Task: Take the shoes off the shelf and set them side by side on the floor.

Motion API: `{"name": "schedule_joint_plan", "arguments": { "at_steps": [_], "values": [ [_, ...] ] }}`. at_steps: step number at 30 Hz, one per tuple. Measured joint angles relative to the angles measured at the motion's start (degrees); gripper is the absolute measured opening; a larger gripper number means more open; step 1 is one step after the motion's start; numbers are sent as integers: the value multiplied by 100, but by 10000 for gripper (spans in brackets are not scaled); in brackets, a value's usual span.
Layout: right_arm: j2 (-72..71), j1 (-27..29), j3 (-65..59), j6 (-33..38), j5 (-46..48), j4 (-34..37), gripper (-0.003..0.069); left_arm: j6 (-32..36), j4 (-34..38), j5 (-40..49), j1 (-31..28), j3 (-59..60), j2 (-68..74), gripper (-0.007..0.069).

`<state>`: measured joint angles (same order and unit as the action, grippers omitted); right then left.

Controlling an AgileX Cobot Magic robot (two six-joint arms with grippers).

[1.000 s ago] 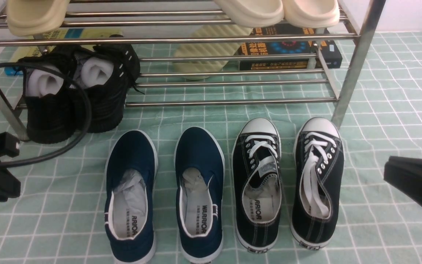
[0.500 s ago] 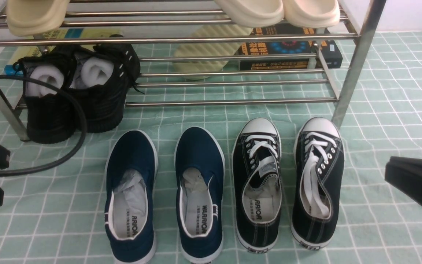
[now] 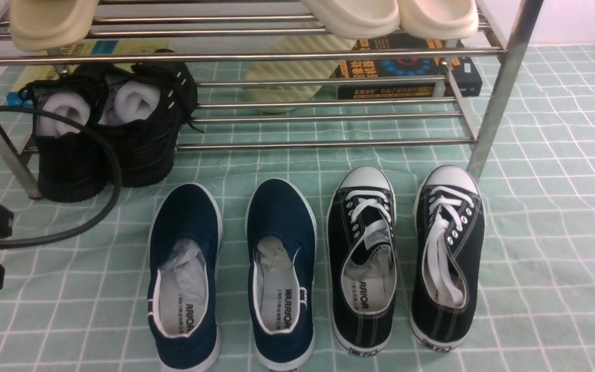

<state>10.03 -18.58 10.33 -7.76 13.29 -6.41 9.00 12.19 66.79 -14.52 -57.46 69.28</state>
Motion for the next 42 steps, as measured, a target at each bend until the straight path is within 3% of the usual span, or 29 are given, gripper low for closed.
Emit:
{"name": "schedule_joint_plan", "arguments": {
  "at_steps": [5,15,18,20,21,23,26,27,30,34,36,42],
  "values": [
    [-791,901,-848,0,27,0,13,-241,64,182,0,0,0,143],
    [-1059,1603,-1139,0,799,11,19,-361,276,215,85,0,0,143],
    [-1064,1658,-1116,0,882,16,20,-361,170,271,556,0,0,143],
    [-1064,1669,-1116,0,906,16,24,-361,-94,312,1206,0,-30,144],
    [-1064,1669,-1116,0,906,16,24,-361,-94,312,1206,0,-30,144],
    [-1064,1669,-1116,0,906,16,24,-422,-446,319,1901,0,-202,135],
    [-1064,1675,-1116,0,906,16,24,-560,-837,342,2441,0,-504,93],
    [-1064,1675,-1116,0,906,16,27,-717,-1051,364,2780,0,-757,44],
    [-1064,1675,-1116,0,906,16,29,-1053,-1219,397,3259,0,-1467,1],
    [-1064,1675,-1113,0,908,16,34,-1291,-1119,365,3690,137,-2520,1],
    [-1064,1675,-1113,0,913,16,36,-1375,-1023,129,3791,325,-3054,1],
    [-1064,1675,-1113,0,913,16,37,-1804,-942,-2533,3834,1806,-4810,1]
  ]
}}
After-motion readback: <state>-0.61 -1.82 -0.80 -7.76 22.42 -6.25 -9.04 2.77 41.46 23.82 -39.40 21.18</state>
